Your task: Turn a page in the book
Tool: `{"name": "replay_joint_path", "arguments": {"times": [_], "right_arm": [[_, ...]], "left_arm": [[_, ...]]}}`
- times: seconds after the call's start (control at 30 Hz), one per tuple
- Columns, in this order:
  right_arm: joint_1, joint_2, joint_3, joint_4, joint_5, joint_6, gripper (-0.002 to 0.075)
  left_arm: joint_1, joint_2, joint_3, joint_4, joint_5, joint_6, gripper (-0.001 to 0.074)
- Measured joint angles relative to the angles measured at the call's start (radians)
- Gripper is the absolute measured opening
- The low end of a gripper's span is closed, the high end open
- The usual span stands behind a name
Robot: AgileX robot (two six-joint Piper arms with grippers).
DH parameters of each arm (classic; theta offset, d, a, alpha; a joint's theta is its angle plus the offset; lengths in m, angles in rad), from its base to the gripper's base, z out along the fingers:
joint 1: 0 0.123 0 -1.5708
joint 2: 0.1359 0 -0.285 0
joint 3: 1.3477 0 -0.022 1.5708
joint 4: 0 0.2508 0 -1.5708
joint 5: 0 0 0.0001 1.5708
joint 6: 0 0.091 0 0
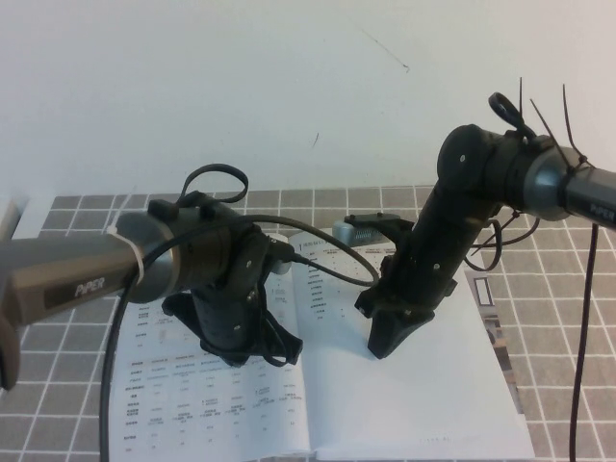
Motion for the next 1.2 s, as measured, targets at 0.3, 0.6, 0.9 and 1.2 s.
{"name": "replay_joint_path", "arguments": {"times": [0.3, 0.6, 0.9, 1.2], "right_arm": [[0.004, 0.001, 0.000, -0.020, -0.018, 0.025, -0.0001], [0.006, -0.096, -0.039, -0.099, -0.029, 0.027, -0.0001], [0.006, -0.456, -0.076, -0.384, -0.018, 0.062, -0.0001], [0.006, -0.797, -0.076, -0.468, 0.030, 0.091, -0.0001]], "left_arm": [[0.013, 0.045, -0.006, -0.031, -0.007, 0.026, -0.0004], [0.014, -0.065, -0.004, 0.008, 0.022, 0.024, -0.0004], [0.014, -0.455, -0.004, 0.074, 0.063, 0.041, -0.0004], [0.014, -0.848, 0.037, 0.083, 0.068, 0.055, -0.0004]]}}
